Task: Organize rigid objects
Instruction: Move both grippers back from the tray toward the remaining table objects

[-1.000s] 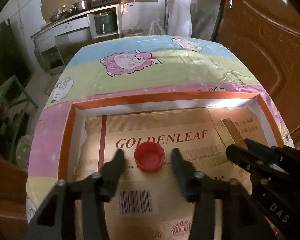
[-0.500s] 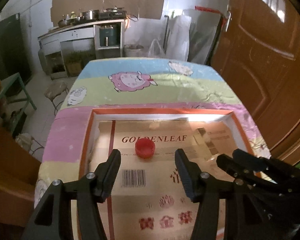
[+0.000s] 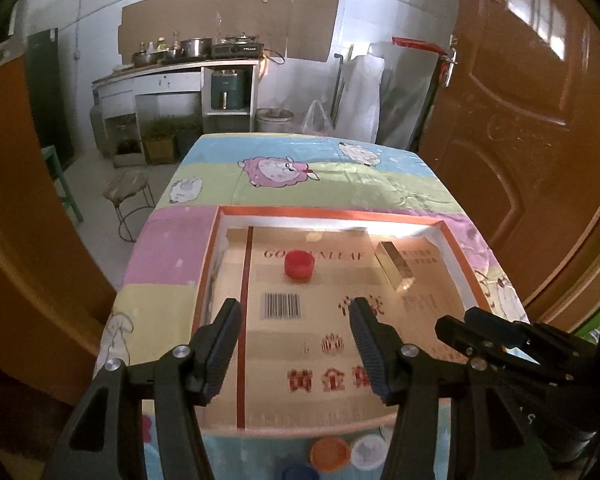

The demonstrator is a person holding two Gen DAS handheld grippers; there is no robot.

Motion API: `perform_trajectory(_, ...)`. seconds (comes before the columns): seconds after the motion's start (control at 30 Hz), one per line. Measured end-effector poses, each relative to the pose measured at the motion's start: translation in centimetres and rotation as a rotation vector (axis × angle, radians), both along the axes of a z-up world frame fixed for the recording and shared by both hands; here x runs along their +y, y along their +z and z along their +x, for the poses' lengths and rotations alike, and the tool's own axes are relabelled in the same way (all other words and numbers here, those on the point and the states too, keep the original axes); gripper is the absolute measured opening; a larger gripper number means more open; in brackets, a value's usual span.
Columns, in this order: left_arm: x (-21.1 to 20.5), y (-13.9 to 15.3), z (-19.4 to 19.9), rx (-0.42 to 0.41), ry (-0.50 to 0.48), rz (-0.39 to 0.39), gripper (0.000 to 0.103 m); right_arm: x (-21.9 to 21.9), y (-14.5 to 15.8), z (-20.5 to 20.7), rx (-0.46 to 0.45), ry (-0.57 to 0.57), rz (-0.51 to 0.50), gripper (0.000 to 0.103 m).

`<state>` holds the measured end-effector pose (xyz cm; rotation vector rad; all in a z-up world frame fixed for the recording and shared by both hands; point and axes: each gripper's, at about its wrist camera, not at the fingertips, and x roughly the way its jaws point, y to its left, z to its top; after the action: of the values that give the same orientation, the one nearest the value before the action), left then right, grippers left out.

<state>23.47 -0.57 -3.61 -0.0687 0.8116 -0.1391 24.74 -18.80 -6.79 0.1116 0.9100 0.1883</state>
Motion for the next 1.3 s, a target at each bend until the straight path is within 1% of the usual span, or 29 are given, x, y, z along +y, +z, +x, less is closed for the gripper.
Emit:
perform_trajectory(0.1,0.1,0.1,-1.6,-0.015,-0.002,0.011,0.056,0.2,0.3,-1.5,-0.010,0.008,0.002,0.038)
perform_trajectory(0.37,0.4,0.2,-5.5,-0.032,-0.001,0.012,0.056,1.1,1.0,-6.2,-0.047,0.019,-0.019,0.038)
perform_trajectory(0.57,0.4,0.4,-8.5,-0.058,-0.015,0.009,0.056,0.7,1.2,-9.3,-0.048,-0.003,-0.017,0.038)
perform_trajectory(0.7,0.0,0.1,-10.8,-0.072,-0.033,0.012,0.056,0.1,1.1,-11.9,-0.044,-0.038,-0.013,0.038)
perform_trajectory(0.87,-0.4,-0.9,-13.2,-0.071,-0.054,0.006,0.056,-0.6,0.4,-15.1,-0.021,-0.091,-0.004,0.038)
perform_trajectory(1.07,-0.9,-2.2,-15.8,-0.071,-0.065,0.010,0.056,-0.3,-0.1,-18.4,-0.025,-0.105,-0.021,0.038)
perform_trajectory(1.2,-1.4,-3.4,-17.1,-0.060,-0.089,-0.007,0.056,-0.1,-0.4,-20.1,-0.029,-0.114,-0.007,0.038)
perform_trajectory(1.3,-1.8,-4.5,-17.9,-0.044,-0.110,-0.002,0.056,-0.1,-0.6,-21.5,-0.040,-0.120,-0.004,0.038)
